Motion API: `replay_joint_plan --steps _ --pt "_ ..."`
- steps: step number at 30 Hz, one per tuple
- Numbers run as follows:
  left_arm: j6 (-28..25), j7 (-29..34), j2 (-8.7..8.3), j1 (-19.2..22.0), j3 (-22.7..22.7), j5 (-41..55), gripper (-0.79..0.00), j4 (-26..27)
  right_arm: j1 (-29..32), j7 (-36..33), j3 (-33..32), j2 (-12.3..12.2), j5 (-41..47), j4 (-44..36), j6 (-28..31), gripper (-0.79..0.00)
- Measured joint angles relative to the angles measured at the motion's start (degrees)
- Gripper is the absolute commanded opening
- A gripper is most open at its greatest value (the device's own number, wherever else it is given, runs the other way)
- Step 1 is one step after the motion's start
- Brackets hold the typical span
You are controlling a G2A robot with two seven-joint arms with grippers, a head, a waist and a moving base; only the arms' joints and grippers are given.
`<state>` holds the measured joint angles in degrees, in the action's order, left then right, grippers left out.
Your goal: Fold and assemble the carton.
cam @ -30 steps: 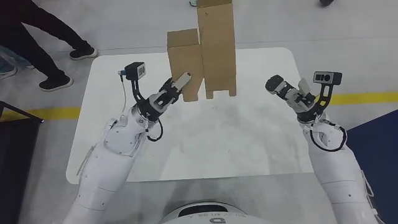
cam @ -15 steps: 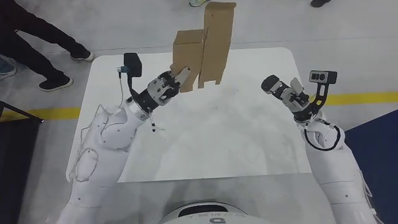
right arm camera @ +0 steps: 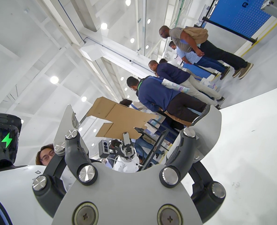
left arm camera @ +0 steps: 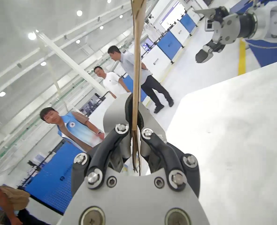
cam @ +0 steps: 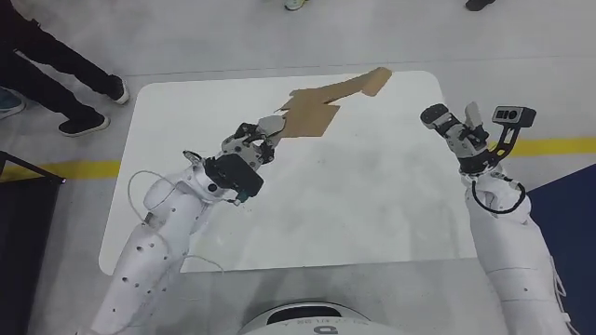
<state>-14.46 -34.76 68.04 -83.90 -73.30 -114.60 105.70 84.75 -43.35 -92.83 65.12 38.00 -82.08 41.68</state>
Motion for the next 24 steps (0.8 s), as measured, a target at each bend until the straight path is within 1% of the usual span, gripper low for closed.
replay_joint_plan --steps 2,7,10,13,14,17,24 --pt "-1.14 0.25 0.00 0.03 0.02 1.42 -0.785 0.06 0.00 -0.07 0.01 0.00 0.02 -0.01 -0.02 0.000" --pt "-1.30 0.29 0.00 0.04 0.03 1.40 -0.785 0.07 0.00 -0.13 0.03 0.00 0.02 -0.01 -0.03 0.000" --pt "-0.52 1.30 -0.43 0.91 0.56 -2.11 -0.785 1.52 0.00 -0.13 0.03 0.00 0.02 -0.01 -0.03 0.000" --pt "2.49 -0.06 -1.52 1.68 0.81 -16.59 -0.785 4.53 0.00 -0.12 0.03 0.00 0.02 -0.01 -0.03 0.000" --pt "3.94 -0.92 -1.93 1.52 0.63 -24.15 -0.785 5.70 0.00 -0.12 0.03 0.00 0.02 -0.01 -0.03 0.000" --pt "7.25 -2.95 -2.71 0.56 -0.05 -39.03 -0.785 8.25 0.00 -0.12 0.03 0.00 0.02 -0.01 -0.03 0.000" --pt "13.18 -4.74 -3.99 -1.08 -2.41 -55.73 -0.785 11.65 0.00 -0.12 0.03 0.00 0.02 -0.01 -0.03 0.000"
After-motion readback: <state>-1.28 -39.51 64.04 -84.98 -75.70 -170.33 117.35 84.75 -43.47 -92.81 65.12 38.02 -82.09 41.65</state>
